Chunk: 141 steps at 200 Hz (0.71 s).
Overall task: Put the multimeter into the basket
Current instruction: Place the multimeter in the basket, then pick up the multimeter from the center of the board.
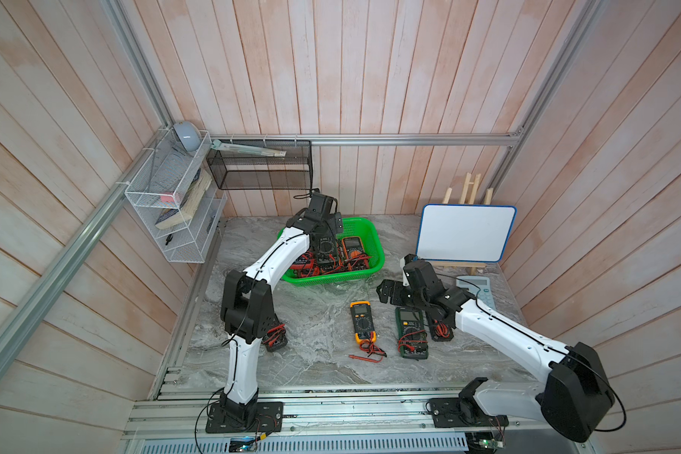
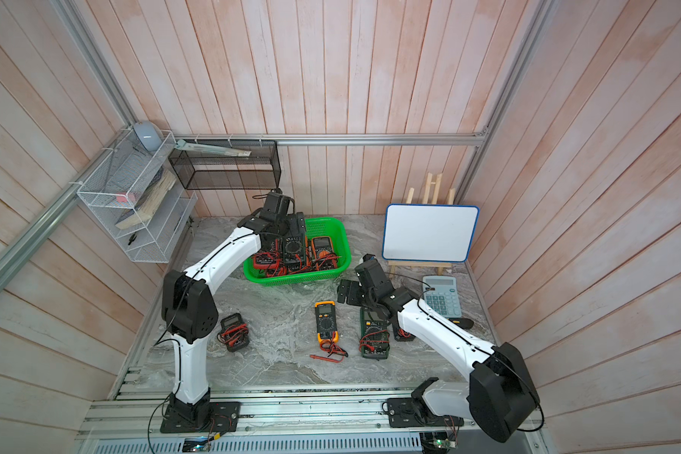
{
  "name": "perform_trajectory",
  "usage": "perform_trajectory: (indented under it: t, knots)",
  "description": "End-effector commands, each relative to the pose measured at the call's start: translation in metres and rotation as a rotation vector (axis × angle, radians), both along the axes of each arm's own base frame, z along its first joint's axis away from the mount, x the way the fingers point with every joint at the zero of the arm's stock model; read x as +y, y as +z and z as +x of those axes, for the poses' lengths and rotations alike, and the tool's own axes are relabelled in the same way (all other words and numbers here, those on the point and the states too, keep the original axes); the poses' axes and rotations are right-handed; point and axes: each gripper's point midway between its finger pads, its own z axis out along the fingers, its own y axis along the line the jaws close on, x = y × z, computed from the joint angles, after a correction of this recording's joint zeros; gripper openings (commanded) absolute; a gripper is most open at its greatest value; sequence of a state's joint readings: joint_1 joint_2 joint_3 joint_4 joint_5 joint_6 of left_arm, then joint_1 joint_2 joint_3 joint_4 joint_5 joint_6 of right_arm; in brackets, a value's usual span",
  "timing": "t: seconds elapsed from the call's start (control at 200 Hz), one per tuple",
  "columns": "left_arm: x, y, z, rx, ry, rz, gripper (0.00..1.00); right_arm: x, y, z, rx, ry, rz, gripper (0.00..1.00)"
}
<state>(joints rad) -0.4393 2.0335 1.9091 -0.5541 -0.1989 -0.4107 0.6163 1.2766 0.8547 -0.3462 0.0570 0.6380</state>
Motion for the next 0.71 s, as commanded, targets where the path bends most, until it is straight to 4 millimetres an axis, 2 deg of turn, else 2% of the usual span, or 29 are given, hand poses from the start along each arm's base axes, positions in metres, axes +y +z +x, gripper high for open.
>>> perform_trajectory:
  t: [0.0, 0.23, 0.37, 0.505, 0.7]
  knots:
    - [-0.009, 0.022, -0.023, -0.023, -0.061, -0.04, 1.0, -0.026, -0.019, -0.014, 0.041, -0.039, -0.12, 0.98]
    - [-0.025, 0.033, -0.082, -0.046, -0.145, -0.113, 1.0, -0.053, -0.051, -0.04, 0.116, -0.097, -0.168, 0.98]
    - [-0.031, 0.027, -0.117, -0.026, -0.178, -0.144, 1.0, -0.064, -0.064, -0.053, 0.147, -0.132, -0.172, 0.98]
    - [-0.034, 0.018, -0.148, 0.0, -0.21, -0.212, 1.0, -0.071, -0.069, -0.061, 0.153, -0.158, -0.165, 0.98]
    - [-0.034, 0.001, -0.183, 0.041, -0.242, -0.248, 1.0, -0.077, -0.082, -0.071, 0.186, -0.162, -0.18, 0.98]
